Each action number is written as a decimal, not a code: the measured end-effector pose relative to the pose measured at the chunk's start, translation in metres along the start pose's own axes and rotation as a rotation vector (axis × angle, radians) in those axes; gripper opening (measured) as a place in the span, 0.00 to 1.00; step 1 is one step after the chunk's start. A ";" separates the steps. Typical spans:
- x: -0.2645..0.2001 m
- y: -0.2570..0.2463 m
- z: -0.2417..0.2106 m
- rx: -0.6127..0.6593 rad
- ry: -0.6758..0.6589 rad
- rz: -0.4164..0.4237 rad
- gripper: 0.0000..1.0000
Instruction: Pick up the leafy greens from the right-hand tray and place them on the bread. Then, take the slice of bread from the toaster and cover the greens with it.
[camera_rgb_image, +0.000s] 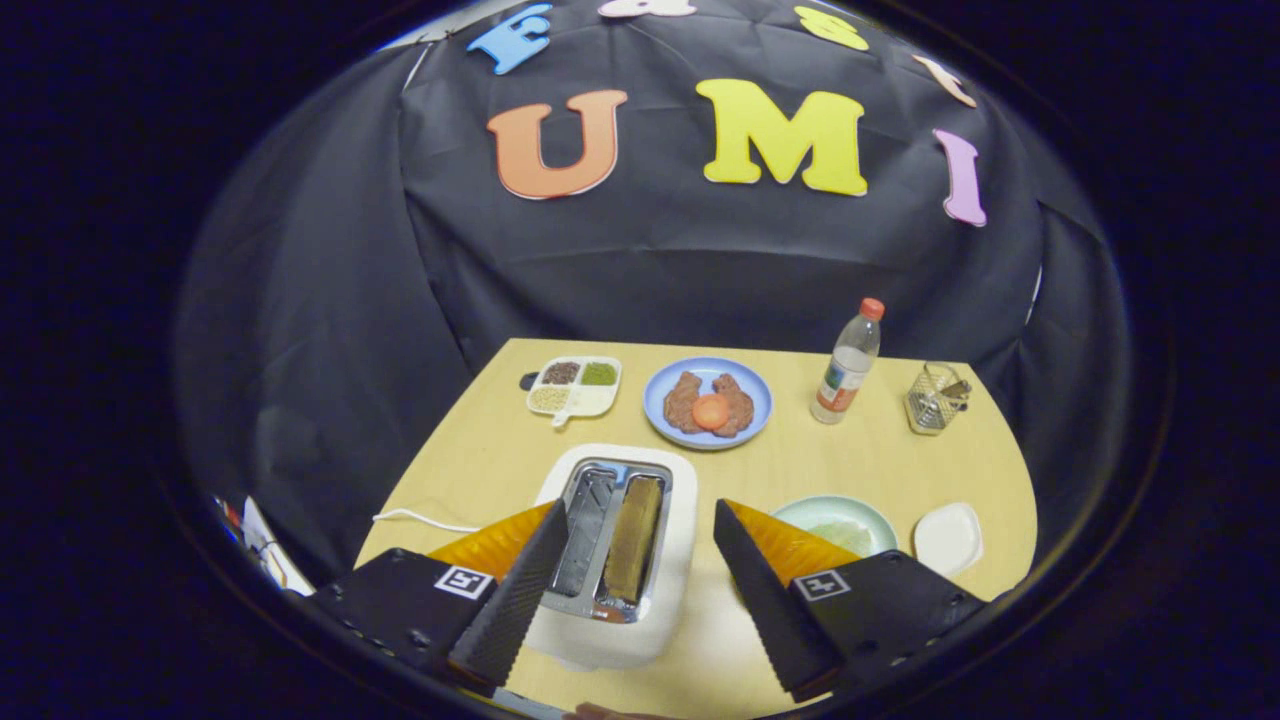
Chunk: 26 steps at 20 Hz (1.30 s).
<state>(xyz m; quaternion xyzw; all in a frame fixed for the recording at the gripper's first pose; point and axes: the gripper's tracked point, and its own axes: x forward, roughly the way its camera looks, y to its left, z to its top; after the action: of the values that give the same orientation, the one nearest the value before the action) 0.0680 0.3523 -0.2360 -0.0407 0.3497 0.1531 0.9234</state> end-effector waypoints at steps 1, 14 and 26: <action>0.007 0.003 -0.004 0.010 0.028 -0.013 0.91; 0.027 0.014 -0.018 0.007 0.131 -0.075 0.19; -0.044 0.005 0.063 0.077 -0.021 0.009 0.11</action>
<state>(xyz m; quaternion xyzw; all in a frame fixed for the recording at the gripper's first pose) 0.0750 0.3569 -0.1598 -0.0020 0.3460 0.1441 0.9271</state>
